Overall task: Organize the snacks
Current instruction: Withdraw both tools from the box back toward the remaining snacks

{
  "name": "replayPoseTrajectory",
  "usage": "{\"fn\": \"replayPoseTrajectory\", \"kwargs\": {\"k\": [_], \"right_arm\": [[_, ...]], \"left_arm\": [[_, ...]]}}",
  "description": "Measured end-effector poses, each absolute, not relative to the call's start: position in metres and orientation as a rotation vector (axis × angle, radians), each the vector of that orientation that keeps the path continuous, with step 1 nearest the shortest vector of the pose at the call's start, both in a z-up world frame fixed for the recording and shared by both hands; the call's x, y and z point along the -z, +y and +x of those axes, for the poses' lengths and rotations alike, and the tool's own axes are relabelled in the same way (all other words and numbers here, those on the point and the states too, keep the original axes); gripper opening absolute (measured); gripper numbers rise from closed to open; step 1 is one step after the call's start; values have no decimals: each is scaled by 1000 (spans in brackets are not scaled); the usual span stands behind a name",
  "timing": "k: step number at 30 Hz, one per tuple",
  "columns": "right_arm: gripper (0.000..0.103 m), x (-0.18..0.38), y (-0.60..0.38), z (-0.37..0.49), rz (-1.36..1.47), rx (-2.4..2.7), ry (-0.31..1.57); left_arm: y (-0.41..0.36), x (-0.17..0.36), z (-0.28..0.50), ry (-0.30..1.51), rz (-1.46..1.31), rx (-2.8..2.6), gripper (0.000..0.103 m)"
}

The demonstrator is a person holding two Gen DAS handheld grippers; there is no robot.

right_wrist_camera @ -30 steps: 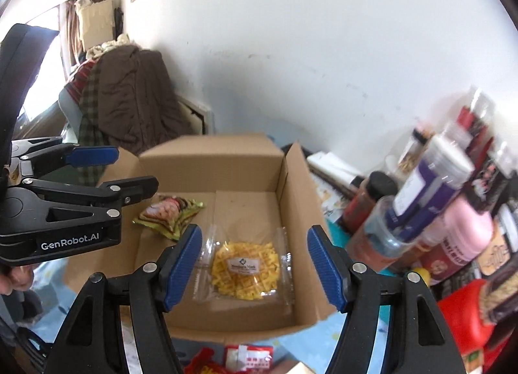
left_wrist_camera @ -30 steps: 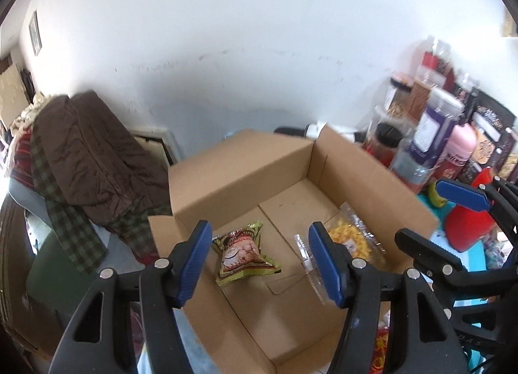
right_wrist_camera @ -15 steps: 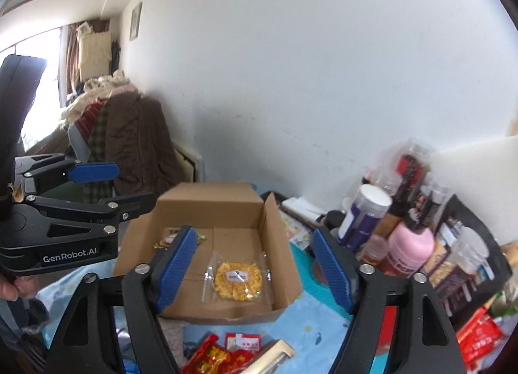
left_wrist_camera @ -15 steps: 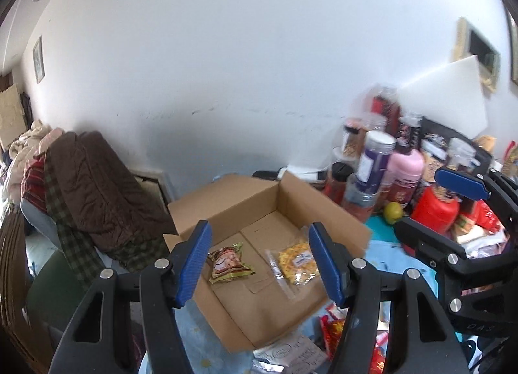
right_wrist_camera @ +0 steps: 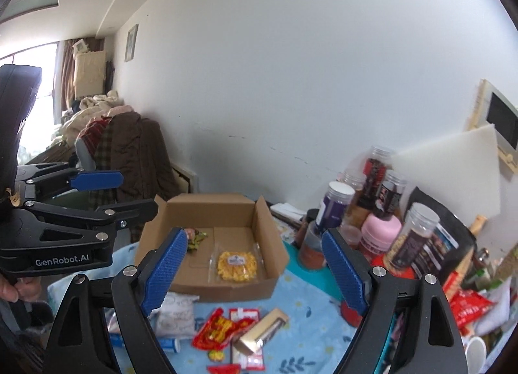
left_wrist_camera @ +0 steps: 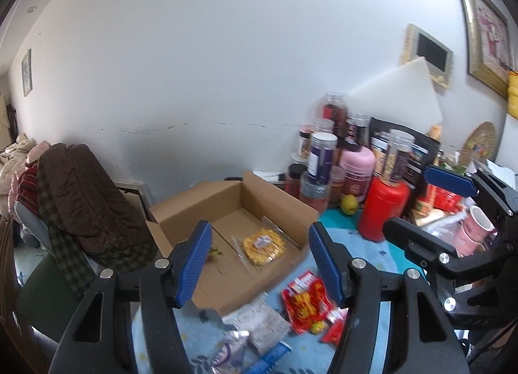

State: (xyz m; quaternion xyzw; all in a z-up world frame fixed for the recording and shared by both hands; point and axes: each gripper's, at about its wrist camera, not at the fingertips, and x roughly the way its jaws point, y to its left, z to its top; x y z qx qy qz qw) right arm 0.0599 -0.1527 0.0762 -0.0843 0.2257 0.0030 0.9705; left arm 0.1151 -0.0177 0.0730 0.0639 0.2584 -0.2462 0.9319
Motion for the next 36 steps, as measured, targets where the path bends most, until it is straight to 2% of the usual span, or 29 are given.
{"fn": "replayPoseTrajectory", "kwargs": {"k": [17, 36], "right_arm": [[87, -19, -141, -2, -104, 7, 515], [87, 88, -154, -1, 25, -14, 699]], "left_arm": [[-4, -17, 58, 598, 157, 557, 62], [10, 86, 72, 815, 39, 588, 62]]}}
